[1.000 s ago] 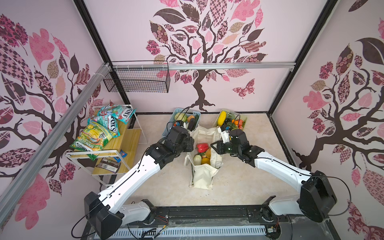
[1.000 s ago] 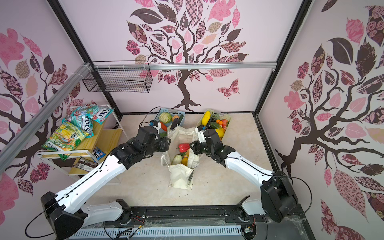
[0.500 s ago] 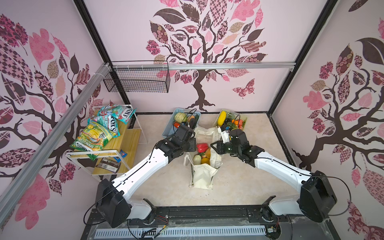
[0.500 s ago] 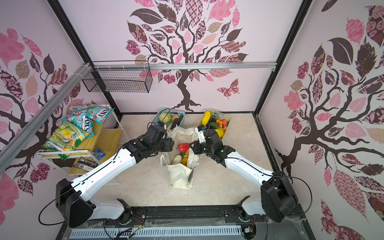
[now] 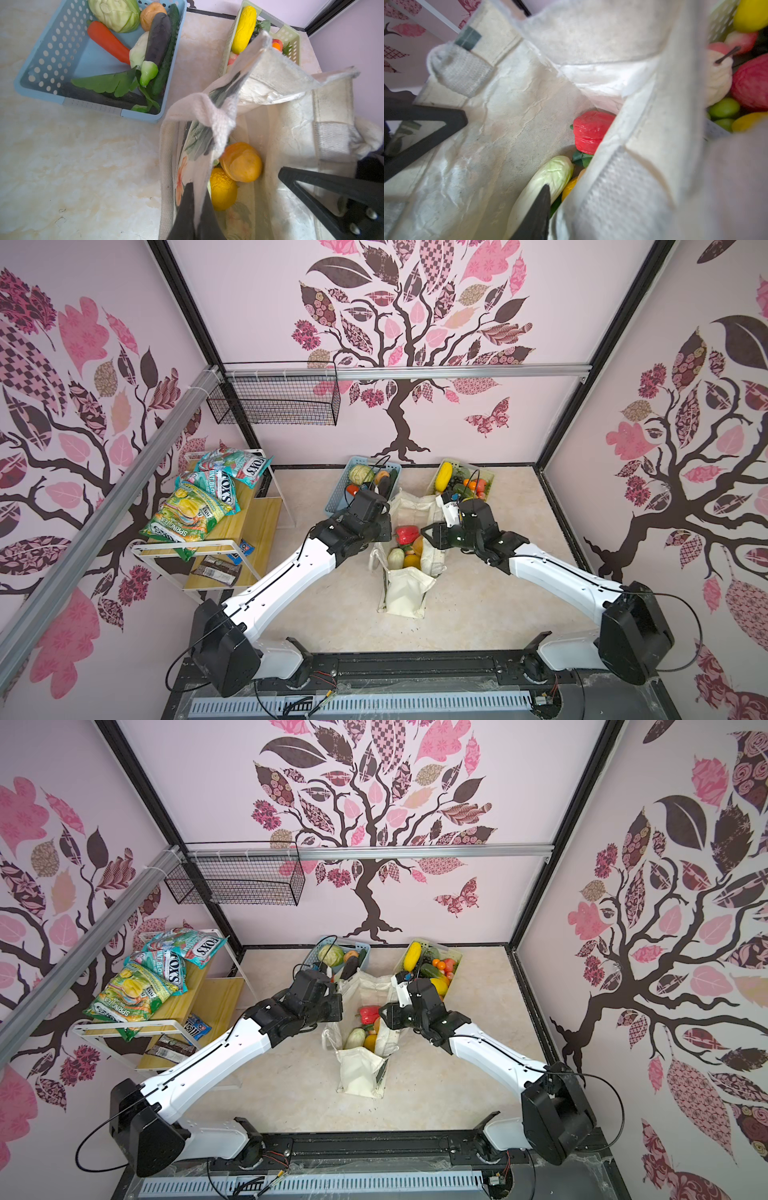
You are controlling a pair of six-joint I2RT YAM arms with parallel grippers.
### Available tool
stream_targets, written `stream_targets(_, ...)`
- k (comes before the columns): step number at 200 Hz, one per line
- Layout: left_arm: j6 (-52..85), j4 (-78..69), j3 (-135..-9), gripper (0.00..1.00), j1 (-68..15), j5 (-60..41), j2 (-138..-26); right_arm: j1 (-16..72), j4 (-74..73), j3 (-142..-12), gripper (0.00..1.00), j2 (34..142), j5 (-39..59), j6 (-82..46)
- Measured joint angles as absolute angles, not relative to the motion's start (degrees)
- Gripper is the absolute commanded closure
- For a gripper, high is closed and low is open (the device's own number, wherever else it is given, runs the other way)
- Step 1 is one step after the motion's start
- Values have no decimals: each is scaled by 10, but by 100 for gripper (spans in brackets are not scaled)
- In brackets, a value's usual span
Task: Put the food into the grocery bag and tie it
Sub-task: 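Pull the bag rims together with both grippers, closing the bag opening, then move the right gripper to the fruit basket while the left holds the bag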
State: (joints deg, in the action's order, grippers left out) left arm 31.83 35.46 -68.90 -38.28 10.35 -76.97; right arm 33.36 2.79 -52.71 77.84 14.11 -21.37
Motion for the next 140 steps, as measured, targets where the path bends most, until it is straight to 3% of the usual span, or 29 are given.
stream_targets(77,357,353,-653,100,-383,131,-728,330,76,-579,36,745,102,-186)
stream_targets(140,374,357,-638,100,-383,153,-705,242,117,-607,32,713,85,-178)
